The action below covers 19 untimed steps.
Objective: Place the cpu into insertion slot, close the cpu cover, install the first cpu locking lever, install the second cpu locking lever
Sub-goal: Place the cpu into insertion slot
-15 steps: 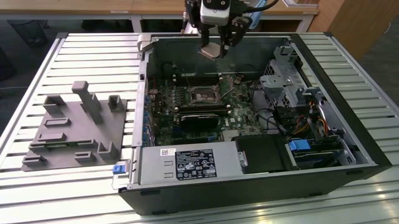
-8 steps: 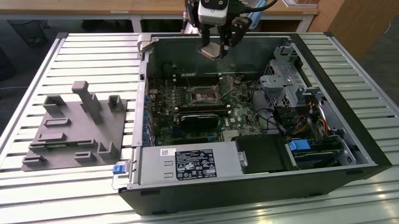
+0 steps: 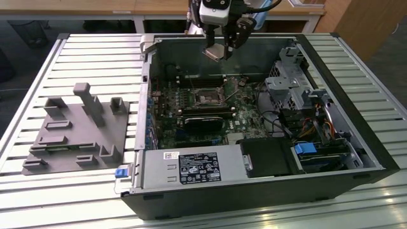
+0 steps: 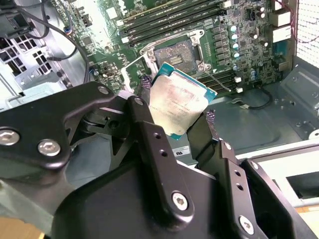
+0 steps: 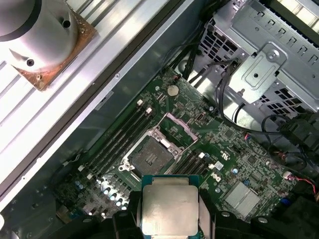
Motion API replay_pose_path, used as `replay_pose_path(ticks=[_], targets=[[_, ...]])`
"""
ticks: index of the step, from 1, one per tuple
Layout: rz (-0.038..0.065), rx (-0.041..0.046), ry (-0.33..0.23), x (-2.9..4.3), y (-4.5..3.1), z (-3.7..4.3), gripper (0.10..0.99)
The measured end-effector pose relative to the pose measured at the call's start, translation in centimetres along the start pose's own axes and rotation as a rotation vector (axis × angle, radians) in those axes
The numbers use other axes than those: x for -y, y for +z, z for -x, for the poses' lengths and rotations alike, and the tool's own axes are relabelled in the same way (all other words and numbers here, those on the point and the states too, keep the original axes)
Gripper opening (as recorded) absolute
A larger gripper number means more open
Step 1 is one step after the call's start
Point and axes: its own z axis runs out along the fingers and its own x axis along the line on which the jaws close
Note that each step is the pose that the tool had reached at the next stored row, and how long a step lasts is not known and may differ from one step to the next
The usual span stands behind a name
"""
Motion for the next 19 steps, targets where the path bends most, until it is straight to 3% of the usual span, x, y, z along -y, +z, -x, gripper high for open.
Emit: replay_pose_path(ticks=[19], targets=[[0.001, 0.0092, 0.100, -0.01, 0.04, -0.02, 0.541]])
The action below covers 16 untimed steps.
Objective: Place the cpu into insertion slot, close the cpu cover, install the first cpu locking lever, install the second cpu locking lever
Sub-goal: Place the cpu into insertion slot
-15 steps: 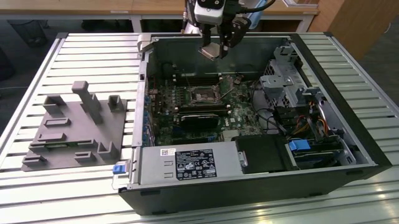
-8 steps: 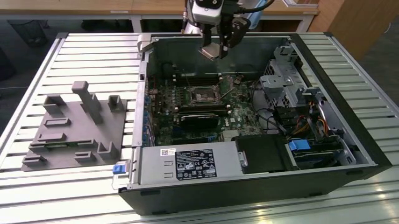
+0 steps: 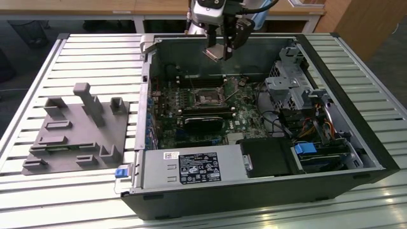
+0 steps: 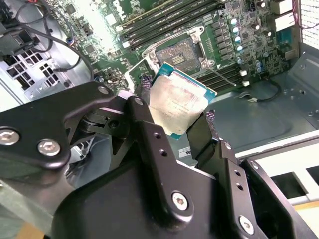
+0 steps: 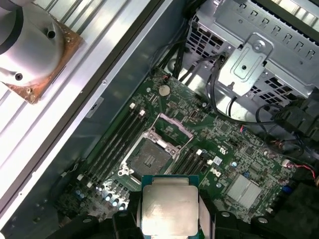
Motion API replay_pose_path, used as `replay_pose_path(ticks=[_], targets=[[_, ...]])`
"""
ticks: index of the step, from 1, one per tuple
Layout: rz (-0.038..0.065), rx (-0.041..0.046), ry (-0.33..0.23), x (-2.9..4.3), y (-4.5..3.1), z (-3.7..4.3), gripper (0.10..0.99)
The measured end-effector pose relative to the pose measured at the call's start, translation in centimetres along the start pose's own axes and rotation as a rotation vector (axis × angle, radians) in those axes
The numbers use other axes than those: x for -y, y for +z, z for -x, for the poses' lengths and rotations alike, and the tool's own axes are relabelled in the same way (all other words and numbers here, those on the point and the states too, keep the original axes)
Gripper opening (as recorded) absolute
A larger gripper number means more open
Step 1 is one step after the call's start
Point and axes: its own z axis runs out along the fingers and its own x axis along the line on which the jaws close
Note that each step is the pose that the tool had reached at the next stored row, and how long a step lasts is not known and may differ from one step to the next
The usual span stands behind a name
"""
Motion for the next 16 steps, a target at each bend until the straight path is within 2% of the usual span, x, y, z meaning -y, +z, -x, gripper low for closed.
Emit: replay_pose_path(ticks=[16], targets=[[0.000, 0.0090, 0.090, -0.02, 0.03, -0.03, 0.541]])
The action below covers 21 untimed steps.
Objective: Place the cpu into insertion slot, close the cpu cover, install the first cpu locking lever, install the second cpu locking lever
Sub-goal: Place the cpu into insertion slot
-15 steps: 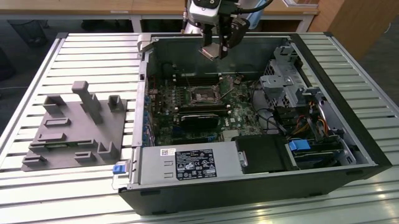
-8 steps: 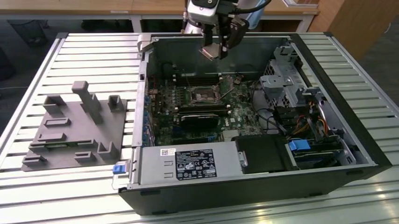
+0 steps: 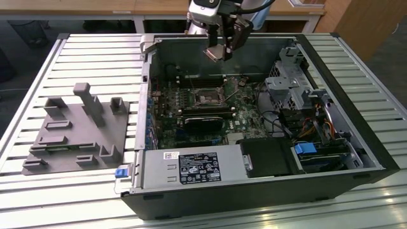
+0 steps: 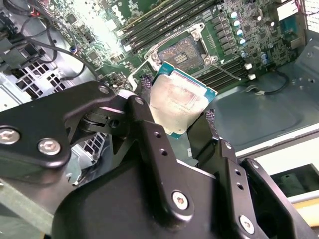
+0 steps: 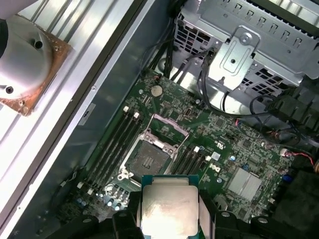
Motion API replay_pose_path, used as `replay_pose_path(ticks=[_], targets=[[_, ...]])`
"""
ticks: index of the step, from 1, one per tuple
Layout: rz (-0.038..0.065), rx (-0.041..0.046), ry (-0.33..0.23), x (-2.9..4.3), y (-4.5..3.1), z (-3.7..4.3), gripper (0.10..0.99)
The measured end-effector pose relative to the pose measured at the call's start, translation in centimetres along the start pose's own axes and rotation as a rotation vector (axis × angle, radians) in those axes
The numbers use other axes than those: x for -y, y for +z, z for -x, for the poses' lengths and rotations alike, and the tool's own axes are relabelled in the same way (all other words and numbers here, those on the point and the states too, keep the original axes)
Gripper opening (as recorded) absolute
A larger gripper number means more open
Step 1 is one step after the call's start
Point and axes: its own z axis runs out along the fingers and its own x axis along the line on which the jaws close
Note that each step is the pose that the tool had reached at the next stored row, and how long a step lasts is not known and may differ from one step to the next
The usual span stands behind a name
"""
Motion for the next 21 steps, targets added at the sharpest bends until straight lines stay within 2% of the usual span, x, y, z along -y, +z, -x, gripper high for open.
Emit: replay_pose_path(ticks=[12, 21], targets=[[0.001, 0.0065, 0.077, 0.00, 0.01, -0.01, 0.541], [0.002, 0.0189, 0.210, 0.01, 0.17, 0.00, 0.541]])
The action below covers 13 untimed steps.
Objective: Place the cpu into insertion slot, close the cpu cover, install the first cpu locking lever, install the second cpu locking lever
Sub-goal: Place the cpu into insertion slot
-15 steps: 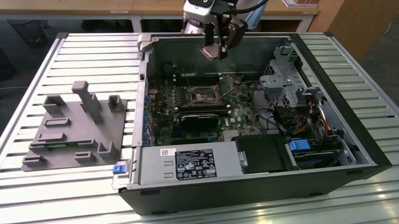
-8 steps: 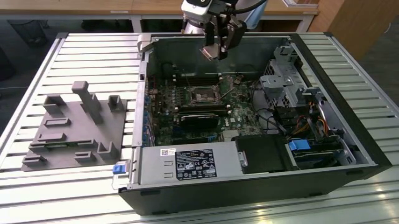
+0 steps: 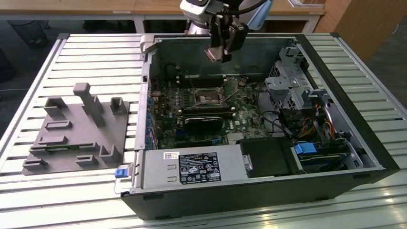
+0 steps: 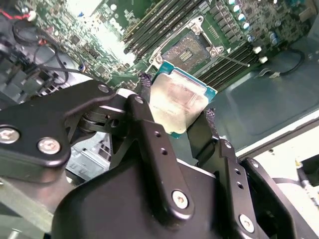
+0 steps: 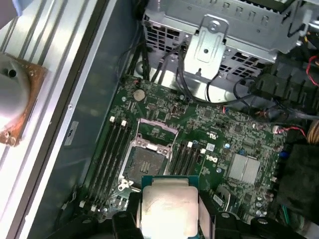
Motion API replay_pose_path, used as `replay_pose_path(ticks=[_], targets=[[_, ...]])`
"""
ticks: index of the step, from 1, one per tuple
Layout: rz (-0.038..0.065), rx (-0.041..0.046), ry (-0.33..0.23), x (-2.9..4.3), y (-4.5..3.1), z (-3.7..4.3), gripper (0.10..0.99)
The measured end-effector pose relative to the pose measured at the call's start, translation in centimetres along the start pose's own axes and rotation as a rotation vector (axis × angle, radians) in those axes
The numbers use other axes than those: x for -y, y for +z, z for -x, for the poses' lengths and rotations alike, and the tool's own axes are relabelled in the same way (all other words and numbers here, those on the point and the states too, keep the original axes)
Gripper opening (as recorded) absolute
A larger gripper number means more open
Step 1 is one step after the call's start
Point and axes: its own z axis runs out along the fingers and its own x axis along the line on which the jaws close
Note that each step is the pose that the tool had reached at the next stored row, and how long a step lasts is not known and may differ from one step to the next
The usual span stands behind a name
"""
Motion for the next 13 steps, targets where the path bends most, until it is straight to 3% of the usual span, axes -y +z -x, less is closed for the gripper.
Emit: replay_pose_path(ticks=[5, 13], targets=[[0.001, 0.0066, 0.080, 0.01, 0.17, -0.01, 0.541], [0.002, 0.0126, 0.149, 0.01, 0.28, -0.07, 0.541]])
